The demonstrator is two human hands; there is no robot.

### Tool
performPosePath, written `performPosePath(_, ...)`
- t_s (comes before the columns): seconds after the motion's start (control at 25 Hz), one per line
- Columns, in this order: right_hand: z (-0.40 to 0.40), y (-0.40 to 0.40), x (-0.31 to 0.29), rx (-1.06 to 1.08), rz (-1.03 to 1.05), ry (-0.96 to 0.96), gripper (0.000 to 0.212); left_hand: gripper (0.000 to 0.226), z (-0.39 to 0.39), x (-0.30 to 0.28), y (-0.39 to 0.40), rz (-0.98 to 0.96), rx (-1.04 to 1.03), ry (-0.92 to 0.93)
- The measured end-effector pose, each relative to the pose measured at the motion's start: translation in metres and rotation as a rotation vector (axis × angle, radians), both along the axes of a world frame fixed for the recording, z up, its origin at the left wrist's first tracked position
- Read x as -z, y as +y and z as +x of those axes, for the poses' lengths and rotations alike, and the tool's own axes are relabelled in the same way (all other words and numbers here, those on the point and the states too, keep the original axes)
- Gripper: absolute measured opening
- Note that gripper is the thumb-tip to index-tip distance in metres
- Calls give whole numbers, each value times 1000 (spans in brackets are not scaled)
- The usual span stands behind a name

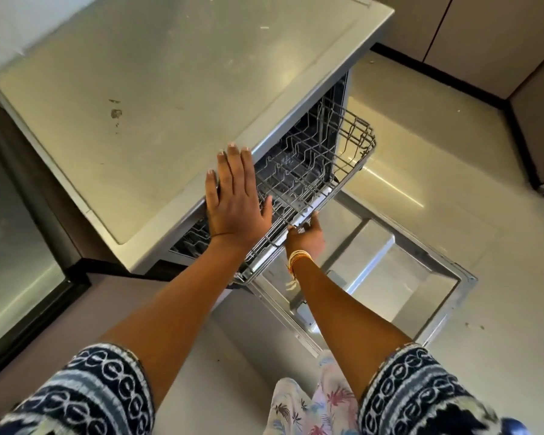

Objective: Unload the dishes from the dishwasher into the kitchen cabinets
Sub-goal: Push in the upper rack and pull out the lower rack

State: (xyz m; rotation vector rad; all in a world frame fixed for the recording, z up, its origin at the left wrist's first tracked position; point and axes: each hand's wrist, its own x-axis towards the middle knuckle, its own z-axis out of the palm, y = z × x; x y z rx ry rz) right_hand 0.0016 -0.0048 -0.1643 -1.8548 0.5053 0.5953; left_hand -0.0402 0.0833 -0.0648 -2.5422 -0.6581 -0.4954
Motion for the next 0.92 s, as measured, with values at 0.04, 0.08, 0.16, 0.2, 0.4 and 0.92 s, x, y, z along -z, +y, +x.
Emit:
performPosePath(0.04,-1,1,5,5,12,0,68,94,2,5,0,28,-12,-12)
performPosePath(0.08,-2,1,12,12,37,7,68,93,4,9,1,55,-20,-22)
performPosePath(0.16,0,1,21,78,123,46,67,91,8,14,1,104,-29,-36)
performPosePath(0.2,3,1,23,122,178,70,65,90,9,16,1,120,-32,-40)
performPosePath(0.4,15,21,19,190,371,138,63,84,13,21,3,212,-73,-39)
performPosePath(0.92,42,59,4,-19,352,42,57,79,23,32,2,277,-112,-150)
